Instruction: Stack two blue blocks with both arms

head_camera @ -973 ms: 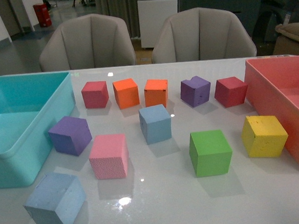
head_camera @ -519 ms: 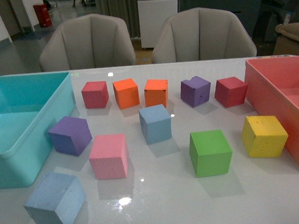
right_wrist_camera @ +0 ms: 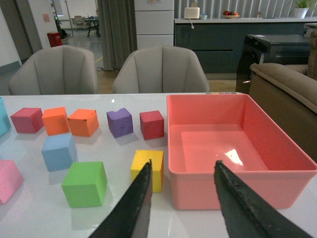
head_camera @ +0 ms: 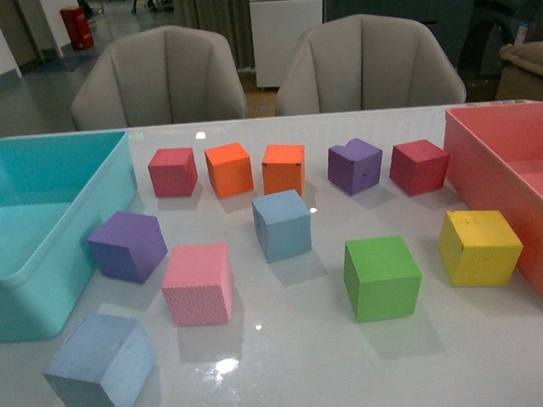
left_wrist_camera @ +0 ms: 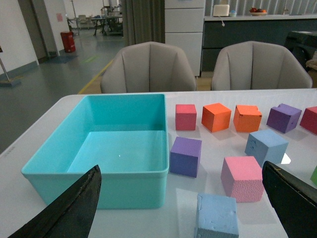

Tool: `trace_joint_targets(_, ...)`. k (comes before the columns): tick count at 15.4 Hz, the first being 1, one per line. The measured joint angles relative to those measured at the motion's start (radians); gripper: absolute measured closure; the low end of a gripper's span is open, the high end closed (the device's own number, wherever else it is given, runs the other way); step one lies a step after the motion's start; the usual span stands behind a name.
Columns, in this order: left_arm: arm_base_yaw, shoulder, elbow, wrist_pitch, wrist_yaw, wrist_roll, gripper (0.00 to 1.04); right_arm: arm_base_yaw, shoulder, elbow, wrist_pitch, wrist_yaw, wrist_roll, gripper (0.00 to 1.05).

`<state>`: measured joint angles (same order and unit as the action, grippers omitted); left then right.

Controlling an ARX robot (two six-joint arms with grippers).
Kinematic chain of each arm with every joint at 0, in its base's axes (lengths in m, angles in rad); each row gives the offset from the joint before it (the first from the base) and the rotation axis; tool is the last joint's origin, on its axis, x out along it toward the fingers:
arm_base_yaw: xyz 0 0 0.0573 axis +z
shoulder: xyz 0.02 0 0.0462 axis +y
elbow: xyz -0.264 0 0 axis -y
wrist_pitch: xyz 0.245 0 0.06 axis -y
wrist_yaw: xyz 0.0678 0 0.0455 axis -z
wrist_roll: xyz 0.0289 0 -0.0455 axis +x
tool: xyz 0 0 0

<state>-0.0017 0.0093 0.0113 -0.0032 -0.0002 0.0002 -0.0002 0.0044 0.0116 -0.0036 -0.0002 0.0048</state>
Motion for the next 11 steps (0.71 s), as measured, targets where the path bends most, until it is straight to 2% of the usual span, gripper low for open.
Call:
trace_joint_targets(3, 0.000, 0.000, 0.000, 0.000, 0.000, 0.000, 0.07, 0.000, 0.000, 0.000, 0.000, 0.000, 0.000, 0.23)
trace_joint_targets(4, -0.009, 0.005, 0.004, -0.029, -0.027, -0.006, 0.07, 0.000, 0.000, 0.000, 0.000, 0.000, 0.000, 0.10)
trace_joint_targets(5, -0.110, 0.087, 0.060, -0.151, -0.217, -0.050, 0.07, 0.000, 0.000, 0.000, 0.000, 0.001, 0.000, 0.05)
trace_joint_targets(6, -0.194, 0.151, 0.103, -0.153, -0.343, -0.068, 0.07, 0.000, 0.000, 0.000, 0.000, 0.000, 0.000, 0.07)
trace_joint_targets(7, -0.236, 0.158, 0.130, -0.125, -0.435, -0.078, 0.07, -0.001, 0.000, 0.000, 0.000, 0.000, 0.000, 0.06)
trace_joint_targets(9, -0.254, 0.269, 0.158, 0.015, -0.422, -0.080, 0.07, 0.000, 0.000, 0.000, 0.000, 0.000, 0.000, 0.06)
trace_joint_targets(11, -0.256, 0.500, 0.158, 0.217, -0.332, -0.080, 0.07, 0.000, 0.000, 0.000, 0.000, 0.000, 0.000, 0.06)
